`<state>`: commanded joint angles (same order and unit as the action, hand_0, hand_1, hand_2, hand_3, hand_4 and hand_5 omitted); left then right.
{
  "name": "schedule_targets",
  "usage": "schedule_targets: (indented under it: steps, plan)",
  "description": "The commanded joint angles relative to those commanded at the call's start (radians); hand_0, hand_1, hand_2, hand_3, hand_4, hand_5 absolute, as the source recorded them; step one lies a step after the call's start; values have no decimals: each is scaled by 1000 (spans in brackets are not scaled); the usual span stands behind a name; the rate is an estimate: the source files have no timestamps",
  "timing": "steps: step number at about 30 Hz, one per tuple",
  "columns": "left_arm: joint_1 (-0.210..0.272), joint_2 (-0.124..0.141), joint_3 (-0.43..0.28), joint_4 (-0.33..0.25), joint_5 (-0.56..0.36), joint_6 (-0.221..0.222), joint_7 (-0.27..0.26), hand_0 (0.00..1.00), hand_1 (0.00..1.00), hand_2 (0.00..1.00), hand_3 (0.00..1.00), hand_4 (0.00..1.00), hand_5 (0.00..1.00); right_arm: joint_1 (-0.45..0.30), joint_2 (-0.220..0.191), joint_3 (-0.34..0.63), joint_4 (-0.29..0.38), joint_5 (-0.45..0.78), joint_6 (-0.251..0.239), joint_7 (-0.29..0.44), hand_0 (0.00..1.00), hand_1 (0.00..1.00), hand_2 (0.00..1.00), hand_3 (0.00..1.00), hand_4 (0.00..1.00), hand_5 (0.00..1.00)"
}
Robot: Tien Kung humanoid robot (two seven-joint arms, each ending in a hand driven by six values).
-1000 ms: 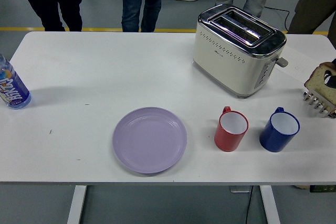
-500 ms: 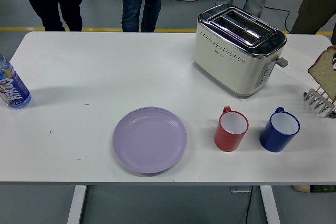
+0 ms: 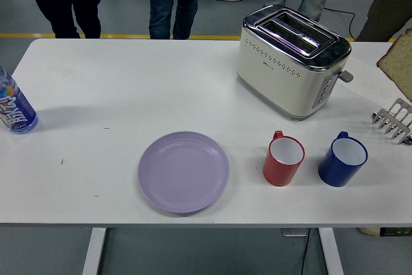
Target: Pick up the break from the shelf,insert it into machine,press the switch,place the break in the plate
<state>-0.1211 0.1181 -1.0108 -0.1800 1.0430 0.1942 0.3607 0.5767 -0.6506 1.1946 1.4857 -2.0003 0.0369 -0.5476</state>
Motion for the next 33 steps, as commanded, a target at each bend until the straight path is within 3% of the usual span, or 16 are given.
schedule_targets:
  steps: [10, 33]
  plan:
    - [-2, 3, -3, 0, 4, 0, 1, 629, 488, 469, 540, 332, 813, 41, -29, -2, 40, 23, 30, -6, 111, 207, 428, 483, 509, 104]
    - [5, 5, -6, 0, 10, 0, 3, 629, 488, 469, 539, 331, 808, 62, -48, -5, 81, 27, 48, -15, 96, 204, 424, 480, 508, 95]
